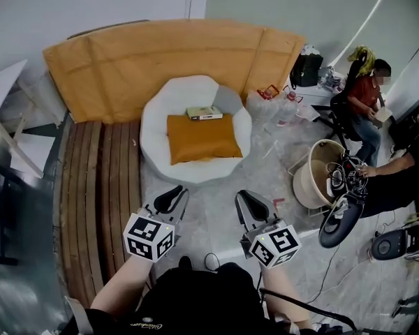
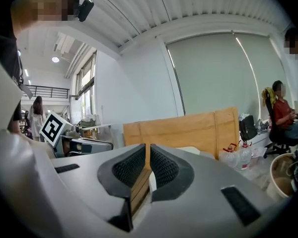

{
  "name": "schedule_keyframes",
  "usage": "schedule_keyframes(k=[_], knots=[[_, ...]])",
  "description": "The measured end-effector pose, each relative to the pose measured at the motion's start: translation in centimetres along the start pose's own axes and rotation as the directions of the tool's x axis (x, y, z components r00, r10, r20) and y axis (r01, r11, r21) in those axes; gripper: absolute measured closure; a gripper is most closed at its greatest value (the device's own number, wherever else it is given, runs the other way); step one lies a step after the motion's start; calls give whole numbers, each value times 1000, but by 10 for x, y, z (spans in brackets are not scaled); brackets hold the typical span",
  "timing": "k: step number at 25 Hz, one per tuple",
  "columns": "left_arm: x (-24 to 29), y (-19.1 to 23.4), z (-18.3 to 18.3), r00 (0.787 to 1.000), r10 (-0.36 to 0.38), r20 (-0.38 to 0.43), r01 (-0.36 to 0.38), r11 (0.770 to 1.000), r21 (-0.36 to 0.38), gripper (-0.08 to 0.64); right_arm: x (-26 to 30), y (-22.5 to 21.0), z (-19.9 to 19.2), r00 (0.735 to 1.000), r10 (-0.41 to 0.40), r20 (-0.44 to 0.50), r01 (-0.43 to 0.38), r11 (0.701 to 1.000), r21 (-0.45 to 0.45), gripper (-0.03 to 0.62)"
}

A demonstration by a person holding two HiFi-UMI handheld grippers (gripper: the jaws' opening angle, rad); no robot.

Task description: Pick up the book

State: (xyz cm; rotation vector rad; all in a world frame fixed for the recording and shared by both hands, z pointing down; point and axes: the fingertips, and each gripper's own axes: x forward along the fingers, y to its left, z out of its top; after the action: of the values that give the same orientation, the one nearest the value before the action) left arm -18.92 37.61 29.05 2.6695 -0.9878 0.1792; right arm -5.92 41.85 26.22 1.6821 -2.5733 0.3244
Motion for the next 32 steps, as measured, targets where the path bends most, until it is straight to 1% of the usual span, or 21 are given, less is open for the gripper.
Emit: schedule_keyframes(k=[5,10,13,16,20,22,24,28,32], knots=[[20,13,6,1000,-2,-2,2,1000,-1,497,17,-17,1,1000,-20,3,20,1000,-15,581],[65,24,11,1000,8,-11,-7,1000,11,497,46,-59,-1,1000,-8,19,9,1000,-13,581],[102,30,21,999,36,-13,-36,999,22,497,67,-92,6,1000,18,24,-17,999,-28,581],[138,36,42,997,77,-1,-76,997,32,497,87,-126,26,998,43,35,-41,997,-67,581],[182,45,72,988,150,32,-151,988,27,497,112,-177,54,994,93,52,-88,992,-90,581],[203,47,82,983,178,42,-179,983,26,497,124,-204,65,992,108,60,-102,990,-101,581],[221,50,87,979,198,41,-199,980,29,497,137,-226,72,991,115,64,-109,990,-91,581],[246,66,92,971,236,31,-237,971,18,497,169,-250,73,989,138,50,-134,988,-73,581],[268,97,94,967,254,22,-254,967,5,497,208,-258,72,988,154,32,-151,985,-82,581]])
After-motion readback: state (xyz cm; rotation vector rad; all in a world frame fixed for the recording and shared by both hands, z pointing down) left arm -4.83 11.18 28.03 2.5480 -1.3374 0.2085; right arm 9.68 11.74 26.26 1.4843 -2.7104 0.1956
